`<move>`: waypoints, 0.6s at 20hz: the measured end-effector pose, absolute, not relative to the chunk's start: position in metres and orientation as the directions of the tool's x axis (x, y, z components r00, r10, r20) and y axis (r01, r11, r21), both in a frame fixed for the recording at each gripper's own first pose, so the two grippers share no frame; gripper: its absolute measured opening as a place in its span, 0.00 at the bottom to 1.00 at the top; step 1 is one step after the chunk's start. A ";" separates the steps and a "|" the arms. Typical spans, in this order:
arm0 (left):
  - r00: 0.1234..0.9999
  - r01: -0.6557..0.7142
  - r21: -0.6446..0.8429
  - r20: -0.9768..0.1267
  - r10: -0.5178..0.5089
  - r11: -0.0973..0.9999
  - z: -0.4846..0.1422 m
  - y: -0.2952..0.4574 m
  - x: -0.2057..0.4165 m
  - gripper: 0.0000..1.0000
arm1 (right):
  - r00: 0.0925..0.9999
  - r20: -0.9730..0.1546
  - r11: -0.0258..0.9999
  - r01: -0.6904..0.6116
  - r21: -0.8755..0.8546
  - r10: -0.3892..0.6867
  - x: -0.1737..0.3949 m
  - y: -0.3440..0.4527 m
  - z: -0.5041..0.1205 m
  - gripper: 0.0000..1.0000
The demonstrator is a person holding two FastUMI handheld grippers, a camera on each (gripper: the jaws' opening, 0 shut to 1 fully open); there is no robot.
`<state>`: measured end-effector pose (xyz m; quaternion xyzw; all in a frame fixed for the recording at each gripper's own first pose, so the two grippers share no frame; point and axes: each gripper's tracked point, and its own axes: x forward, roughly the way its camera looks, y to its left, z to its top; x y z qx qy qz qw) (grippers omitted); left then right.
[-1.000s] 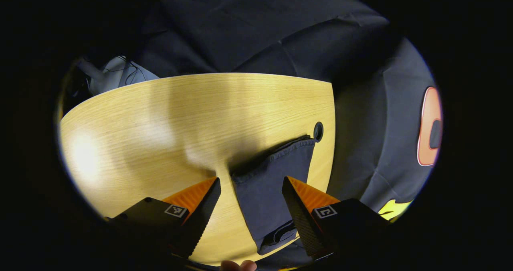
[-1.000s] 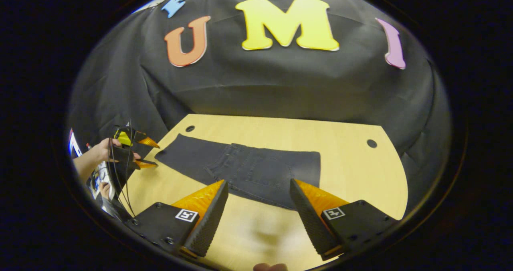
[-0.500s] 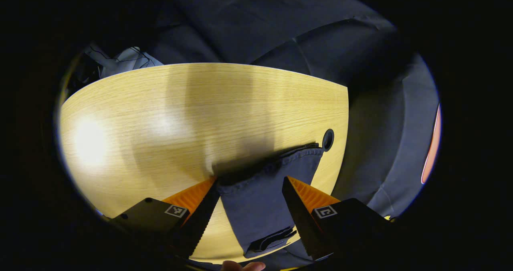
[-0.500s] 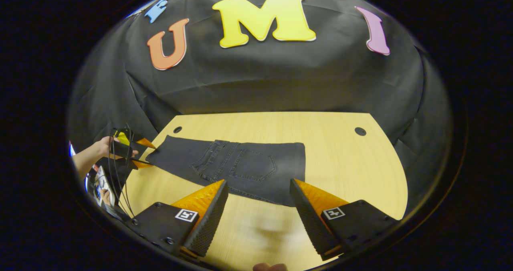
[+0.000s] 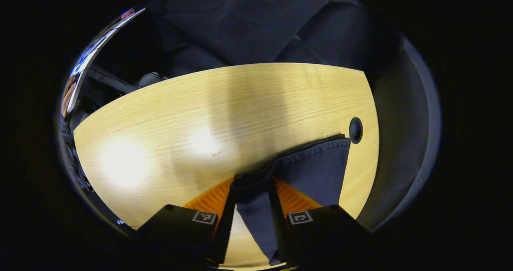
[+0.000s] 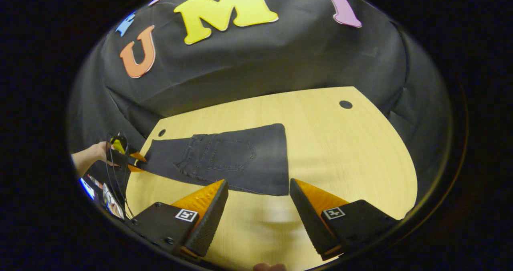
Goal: Grasp the waist and the cuffs of the jeans and fold them to make the two legs overlap; first hold the waist and fold one-third of the jeans toward the cuffs, then hold the cuffs and fold the remaining one-third in the same direction to finish folding.
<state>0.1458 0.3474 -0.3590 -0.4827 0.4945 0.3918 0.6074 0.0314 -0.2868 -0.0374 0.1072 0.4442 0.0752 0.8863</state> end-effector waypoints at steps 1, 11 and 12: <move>0.232 -0.948 -0.227 -0.973 -0.005 0.224 -0.359 0.346 0.148 0.46 | 0.592 -0.775 0.965 -0.020 0.261 0.222 0.029 -0.293 -0.041 0.97; 0.576 -0.763 -0.529 -0.817 0.019 0.370 -0.284 0.325 0.194 0.06 | 0.633 -0.762 0.983 0.013 0.183 0.133 0.018 -0.335 -0.024 0.98; 0.609 -0.727 -0.552 -0.793 0.012 0.408 -0.266 0.316 0.202 0.06 | 0.640 -0.756 0.983 0.006 0.181 0.135 0.017 -0.333 -0.020 0.98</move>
